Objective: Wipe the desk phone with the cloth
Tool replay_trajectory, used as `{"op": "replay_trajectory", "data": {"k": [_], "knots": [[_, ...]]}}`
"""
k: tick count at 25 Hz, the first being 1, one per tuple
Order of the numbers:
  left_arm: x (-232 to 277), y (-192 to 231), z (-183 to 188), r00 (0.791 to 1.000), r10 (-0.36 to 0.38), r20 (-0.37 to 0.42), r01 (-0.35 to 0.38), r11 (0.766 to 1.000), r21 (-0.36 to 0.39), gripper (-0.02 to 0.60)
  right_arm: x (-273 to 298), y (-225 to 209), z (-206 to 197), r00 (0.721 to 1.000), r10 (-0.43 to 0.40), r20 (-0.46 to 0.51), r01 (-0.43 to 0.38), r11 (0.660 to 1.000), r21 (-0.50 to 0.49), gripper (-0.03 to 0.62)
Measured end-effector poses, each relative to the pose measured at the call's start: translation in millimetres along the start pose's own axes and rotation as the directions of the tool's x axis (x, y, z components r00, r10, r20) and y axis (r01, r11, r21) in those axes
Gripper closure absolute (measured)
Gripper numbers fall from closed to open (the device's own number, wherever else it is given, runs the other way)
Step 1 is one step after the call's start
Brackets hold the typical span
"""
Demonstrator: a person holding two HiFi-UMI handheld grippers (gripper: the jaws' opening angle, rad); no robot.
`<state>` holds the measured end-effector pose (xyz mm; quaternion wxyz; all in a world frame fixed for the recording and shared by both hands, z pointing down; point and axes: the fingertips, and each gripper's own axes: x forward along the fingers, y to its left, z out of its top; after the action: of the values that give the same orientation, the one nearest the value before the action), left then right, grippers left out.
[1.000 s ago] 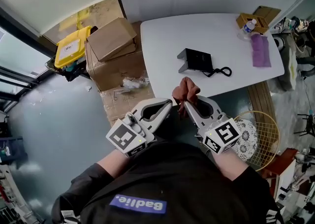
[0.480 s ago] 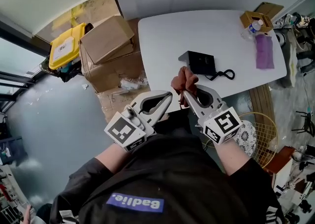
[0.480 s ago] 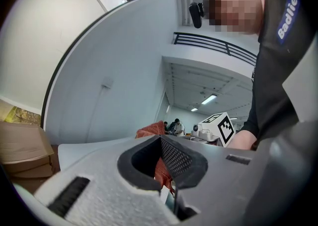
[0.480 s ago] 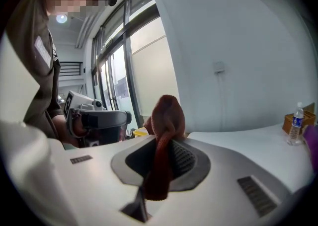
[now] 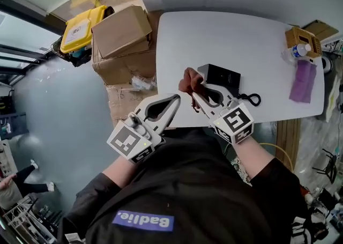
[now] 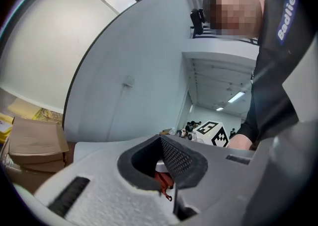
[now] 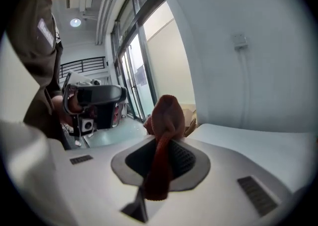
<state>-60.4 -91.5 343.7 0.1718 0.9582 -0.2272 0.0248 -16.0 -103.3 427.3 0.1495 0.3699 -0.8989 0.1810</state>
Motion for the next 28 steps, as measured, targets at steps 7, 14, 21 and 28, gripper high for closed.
{"op": "replay_trajectory", "data": {"k": [7,14,21,28], "knots": [[29,7,-14,0.990,0.141,-0.021,-0.142,0.989,-0.052,0.572,43,-36,-43,0.977,0.120,-0.178,-0.142,0.983,-0.114,0.525],[27,15,-26,0.969,0.246,-0.033,-0.248,0.966,-0.071,0.572,65,-43,-92,0.894,0.174,-0.413,-0.279,0.938,-0.208,0.525],[29,18,-26,0.957,0.288,-0.028,-0.290,0.954,-0.075,0.572,67,-51,-102,0.856,0.153,-0.493,-0.337,0.890,-0.307,0.525],[27,20,-23,0.947,0.322,-0.021,-0.323,0.943,-0.077,0.572,75,-78,-93,0.842,0.131,-0.524,-0.336,0.886,-0.318,0.523]]}}
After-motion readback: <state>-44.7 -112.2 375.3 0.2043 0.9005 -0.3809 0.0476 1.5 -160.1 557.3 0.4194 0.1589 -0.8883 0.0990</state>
